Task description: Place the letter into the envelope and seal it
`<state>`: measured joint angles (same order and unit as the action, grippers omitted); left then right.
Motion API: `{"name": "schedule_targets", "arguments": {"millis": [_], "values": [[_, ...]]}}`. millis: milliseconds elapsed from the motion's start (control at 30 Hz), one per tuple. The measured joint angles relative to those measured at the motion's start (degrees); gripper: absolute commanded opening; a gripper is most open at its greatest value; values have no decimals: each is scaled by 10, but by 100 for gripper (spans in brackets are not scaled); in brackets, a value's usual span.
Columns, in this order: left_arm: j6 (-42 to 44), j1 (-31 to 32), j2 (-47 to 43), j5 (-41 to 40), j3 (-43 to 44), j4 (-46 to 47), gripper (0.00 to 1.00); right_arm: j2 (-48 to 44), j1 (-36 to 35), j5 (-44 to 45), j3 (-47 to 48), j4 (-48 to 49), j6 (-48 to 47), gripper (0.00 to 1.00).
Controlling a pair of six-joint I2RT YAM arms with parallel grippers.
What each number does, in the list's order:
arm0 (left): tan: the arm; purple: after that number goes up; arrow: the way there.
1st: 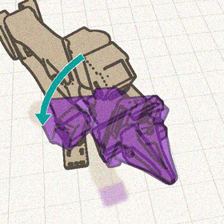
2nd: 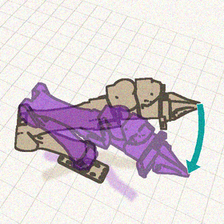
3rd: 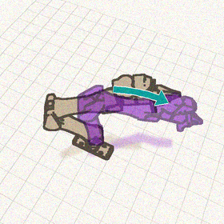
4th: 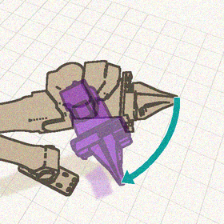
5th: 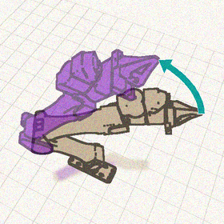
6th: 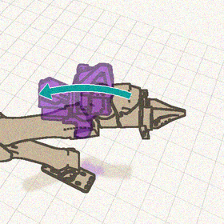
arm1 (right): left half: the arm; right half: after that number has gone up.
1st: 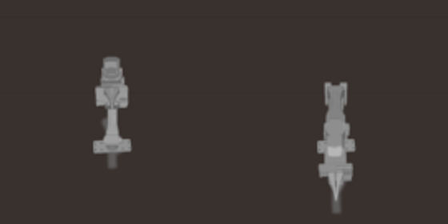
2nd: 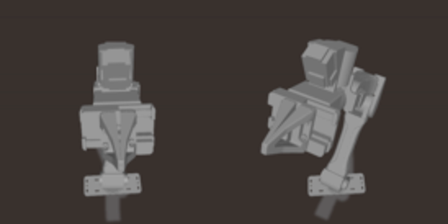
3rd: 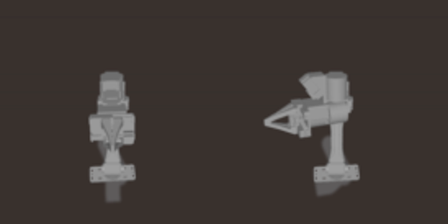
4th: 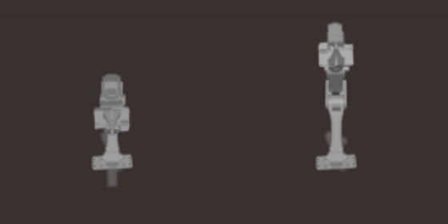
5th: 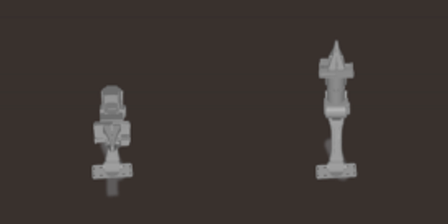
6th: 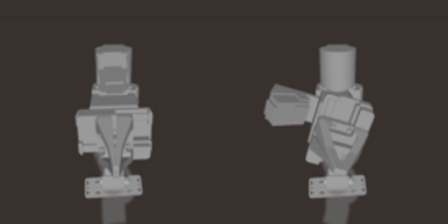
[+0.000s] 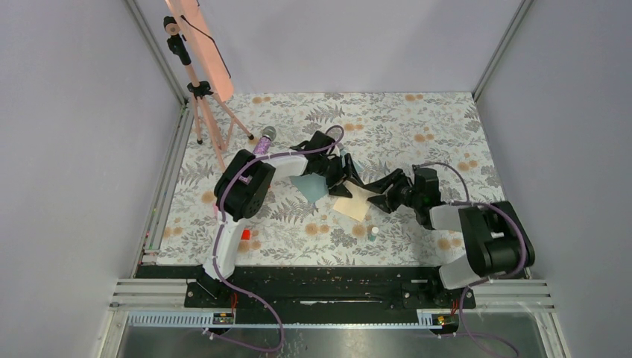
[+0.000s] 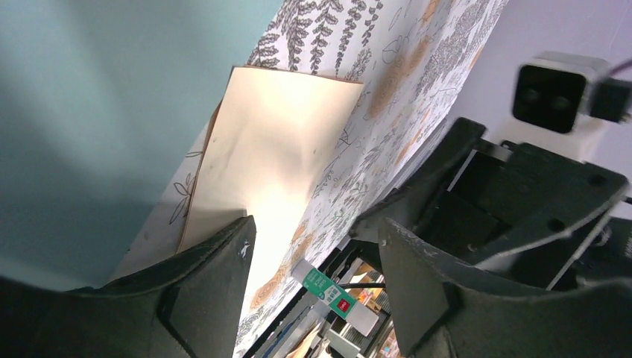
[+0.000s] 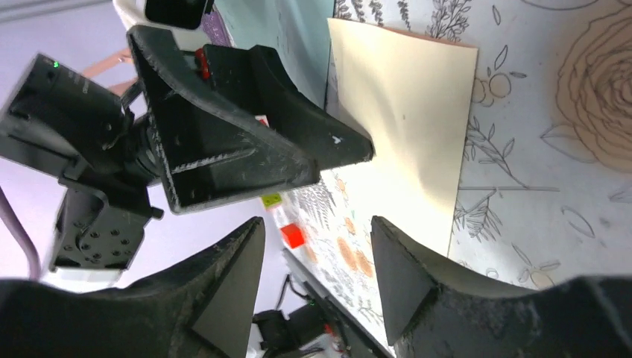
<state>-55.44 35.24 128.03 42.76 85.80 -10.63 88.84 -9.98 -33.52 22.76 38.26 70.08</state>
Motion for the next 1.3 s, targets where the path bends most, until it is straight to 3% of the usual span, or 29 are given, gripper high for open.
{"name": "schedule_targets", "arguments": {"millis": [167,433,833,1300], "values": [[-1,3,1,0,0,0,64,-92,0,49,1,-119,-61,64],[-22,3,1,-5,-1,2,64,-75,-9,78,1,-210,-72,65],[-81,4,19,-21,23,13,64,53,-31,-7,4,-26,25,65],[-87,5,19,-25,19,22,64,80,-21,0,25,22,52,65]]}}
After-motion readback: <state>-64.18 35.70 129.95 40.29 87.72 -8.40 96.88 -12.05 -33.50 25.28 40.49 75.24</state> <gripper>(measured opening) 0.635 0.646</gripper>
